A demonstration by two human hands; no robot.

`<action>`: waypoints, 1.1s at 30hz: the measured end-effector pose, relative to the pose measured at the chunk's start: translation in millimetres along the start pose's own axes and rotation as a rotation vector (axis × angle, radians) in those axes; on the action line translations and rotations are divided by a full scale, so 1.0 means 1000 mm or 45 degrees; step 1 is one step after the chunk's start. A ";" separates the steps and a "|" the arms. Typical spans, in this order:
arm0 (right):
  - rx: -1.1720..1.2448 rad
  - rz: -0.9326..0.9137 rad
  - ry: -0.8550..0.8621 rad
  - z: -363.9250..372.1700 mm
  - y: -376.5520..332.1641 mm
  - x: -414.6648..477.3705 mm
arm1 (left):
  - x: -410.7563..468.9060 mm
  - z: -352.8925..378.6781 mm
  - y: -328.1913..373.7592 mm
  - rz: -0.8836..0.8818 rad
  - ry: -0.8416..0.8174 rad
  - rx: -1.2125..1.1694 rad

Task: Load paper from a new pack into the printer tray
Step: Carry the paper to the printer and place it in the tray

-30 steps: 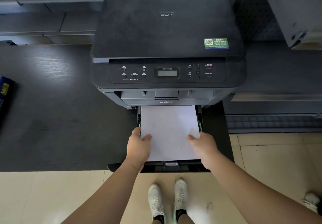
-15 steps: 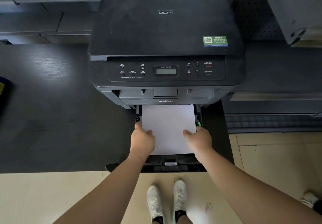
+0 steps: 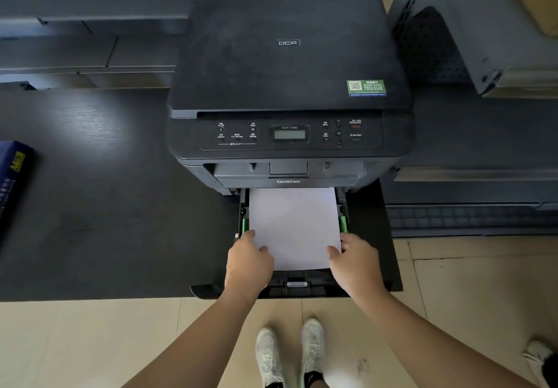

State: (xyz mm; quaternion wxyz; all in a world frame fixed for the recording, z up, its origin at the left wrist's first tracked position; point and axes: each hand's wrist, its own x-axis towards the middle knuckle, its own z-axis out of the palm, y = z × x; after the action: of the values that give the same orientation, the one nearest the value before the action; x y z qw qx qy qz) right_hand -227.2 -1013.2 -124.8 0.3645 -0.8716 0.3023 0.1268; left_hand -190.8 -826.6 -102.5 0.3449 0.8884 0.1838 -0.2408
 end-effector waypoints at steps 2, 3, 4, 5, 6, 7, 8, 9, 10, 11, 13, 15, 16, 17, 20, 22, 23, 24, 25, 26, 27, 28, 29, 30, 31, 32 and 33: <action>0.003 -0.040 0.041 -0.009 -0.001 -0.010 | -0.006 -0.004 0.001 0.004 0.004 -0.009; -0.003 -0.055 0.071 -0.015 0.001 -0.013 | -0.008 -0.008 0.000 0.007 0.014 -0.005; -0.021 -0.074 0.097 -0.020 0.003 -0.014 | -0.008 -0.011 -0.001 0.016 0.031 0.006; -0.048 -0.089 0.117 -0.024 0.006 -0.014 | -0.007 -0.014 -0.003 0.022 0.054 0.016; -0.083 -0.095 0.138 -0.027 0.010 -0.011 | -0.005 -0.017 -0.006 0.030 0.077 0.025; -0.106 -0.088 0.153 -0.029 0.012 -0.007 | -0.002 -0.019 -0.008 0.033 0.100 0.031; -0.119 -0.073 0.155 -0.030 0.015 -0.003 | 0.001 -0.021 -0.010 0.025 0.111 0.041; -0.132 -0.058 0.147 -0.029 0.017 0.001 | 0.004 -0.021 -0.013 0.016 0.113 0.053; -0.151 -0.052 0.143 -0.028 0.019 0.004 | 0.007 -0.021 -0.015 0.006 0.111 0.064; -0.177 -0.048 0.138 -0.027 0.019 0.006 | 0.010 -0.020 -0.018 -0.005 0.105 0.066; -0.221 -0.045 0.118 -0.022 0.019 0.007 | 0.013 -0.019 -0.022 -0.021 0.102 0.053; -0.261 -0.041 0.117 -0.018 0.020 0.007 | 0.015 -0.016 -0.025 -0.034 0.121 0.034; -0.272 -0.040 0.125 -0.017 0.020 0.008 | 0.017 -0.015 -0.026 -0.034 0.126 0.029; -0.274 -0.046 0.141 -0.015 0.020 0.009 | 0.018 -0.014 -0.027 -0.032 0.132 0.029; -0.265 -0.100 0.207 -0.009 0.026 0.010 | 0.021 -0.013 -0.030 -0.046 0.149 0.039; -0.254 -0.132 0.239 -0.006 0.029 0.012 | 0.023 -0.012 -0.031 -0.059 0.159 0.046; -0.253 -0.143 0.248 -0.005 0.030 0.013 | 0.024 -0.012 -0.031 -0.061 0.165 0.051; -0.261 -0.153 0.251 -0.004 0.031 0.014 | 0.024 -0.012 -0.031 -0.064 0.168 0.054; -0.274 -0.161 0.249 -0.004 0.030 0.016 | 0.025 -0.012 -0.030 -0.070 0.174 0.051; -0.290 -0.163 0.241 -0.004 0.030 0.017 | 0.025 -0.011 -0.030 -0.081 0.179 0.044; -0.304 -0.162 0.232 -0.004 0.029 0.019 | 0.025 -0.011 -0.029 -0.089 0.184 0.032; -0.312 -0.159 0.224 -0.004 0.028 0.020 | 0.025 -0.011 -0.028 -0.095 0.192 0.024; -0.313 -0.155 0.216 -0.004 0.027 0.022 | 0.026 -0.011 -0.028 -0.098 0.200 0.018; -0.311 -0.153 0.210 -0.004 0.027 0.023 | 0.025 -0.010 -0.027 -0.099 0.207 0.018; -0.305 -0.149 0.206 -0.003 0.027 0.023 | 0.025 -0.010 -0.026 -0.099 0.210 0.018; -0.293 -0.145 0.205 -0.002 0.026 0.024 | 0.025 -0.010 -0.026 -0.101 0.213 0.018; -0.277 -0.136 0.204 -0.002 0.026 0.024 | 0.025 -0.010 -0.026 -0.105 0.214 0.015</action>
State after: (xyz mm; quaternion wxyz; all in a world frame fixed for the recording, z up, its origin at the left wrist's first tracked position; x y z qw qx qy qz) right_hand -224.8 -1039.7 -148.4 0.2488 -0.9281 0.2681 0.0692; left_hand -180.0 -797.7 -123.6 0.3127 0.8992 0.2472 -0.1804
